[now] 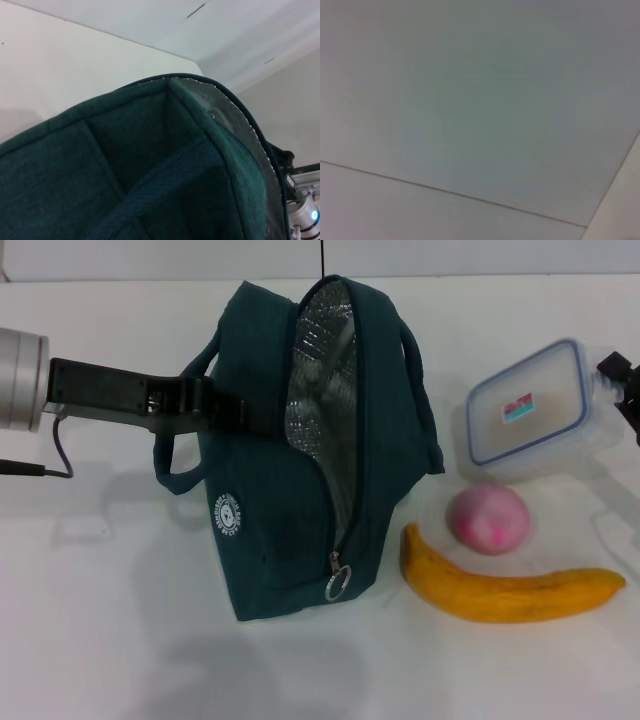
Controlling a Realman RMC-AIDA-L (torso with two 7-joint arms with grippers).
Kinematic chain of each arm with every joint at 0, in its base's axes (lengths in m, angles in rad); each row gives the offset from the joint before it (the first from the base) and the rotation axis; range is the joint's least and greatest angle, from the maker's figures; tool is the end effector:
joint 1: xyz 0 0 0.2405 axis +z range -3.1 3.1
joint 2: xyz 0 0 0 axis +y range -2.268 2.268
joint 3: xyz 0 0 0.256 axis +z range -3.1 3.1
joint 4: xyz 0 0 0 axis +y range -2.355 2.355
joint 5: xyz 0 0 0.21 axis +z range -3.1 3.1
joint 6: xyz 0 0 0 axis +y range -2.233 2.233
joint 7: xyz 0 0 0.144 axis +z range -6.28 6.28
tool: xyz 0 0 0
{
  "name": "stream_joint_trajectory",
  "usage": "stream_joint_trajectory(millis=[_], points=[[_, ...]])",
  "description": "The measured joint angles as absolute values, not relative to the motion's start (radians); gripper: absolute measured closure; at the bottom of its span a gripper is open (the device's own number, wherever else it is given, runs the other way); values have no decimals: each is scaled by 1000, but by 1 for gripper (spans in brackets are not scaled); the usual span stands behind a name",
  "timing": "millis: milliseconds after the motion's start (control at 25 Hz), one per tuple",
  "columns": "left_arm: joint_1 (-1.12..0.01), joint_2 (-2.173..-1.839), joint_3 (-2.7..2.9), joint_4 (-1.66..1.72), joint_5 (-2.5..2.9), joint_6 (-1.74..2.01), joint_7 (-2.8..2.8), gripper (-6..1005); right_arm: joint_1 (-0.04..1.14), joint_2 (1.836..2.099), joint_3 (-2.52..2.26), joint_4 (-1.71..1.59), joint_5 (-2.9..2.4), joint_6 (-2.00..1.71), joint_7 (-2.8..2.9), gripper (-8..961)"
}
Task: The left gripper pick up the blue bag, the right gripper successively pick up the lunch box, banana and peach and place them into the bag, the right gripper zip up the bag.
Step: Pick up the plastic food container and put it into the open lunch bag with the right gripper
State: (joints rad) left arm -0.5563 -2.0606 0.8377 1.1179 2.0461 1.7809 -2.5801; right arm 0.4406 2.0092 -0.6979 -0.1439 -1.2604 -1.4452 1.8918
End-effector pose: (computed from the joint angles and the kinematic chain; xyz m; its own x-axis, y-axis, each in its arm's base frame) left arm -0.1961 0.3376 0.0525 0.3682 0.8885 0.2740 0.8852 -0.4251 0.1889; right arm 0.3129 0.3167 0.0122 -0.3555 -0.5489 -0.7565 -0.8082 -0.2260 0.5438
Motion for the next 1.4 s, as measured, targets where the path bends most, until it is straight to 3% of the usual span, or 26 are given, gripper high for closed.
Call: stream_joint_trajectory(millis=[960, 1160, 1400], points=[[-562, -2056, 837, 1116, 2044, 1793, -2594, 968, 425, 2011, -698, -136, -1075, -1707, 1965, 866], [-562, -2059, 839, 1116, 2045, 1796, -2594, 968, 462, 2020, -698, -129, -1033, -1810, 1996, 866], [-574, -2060, 842, 1111, 2050, 1796, -2594, 967, 601, 2028, -711, -79, -1023, -1893, 2016, 867]])
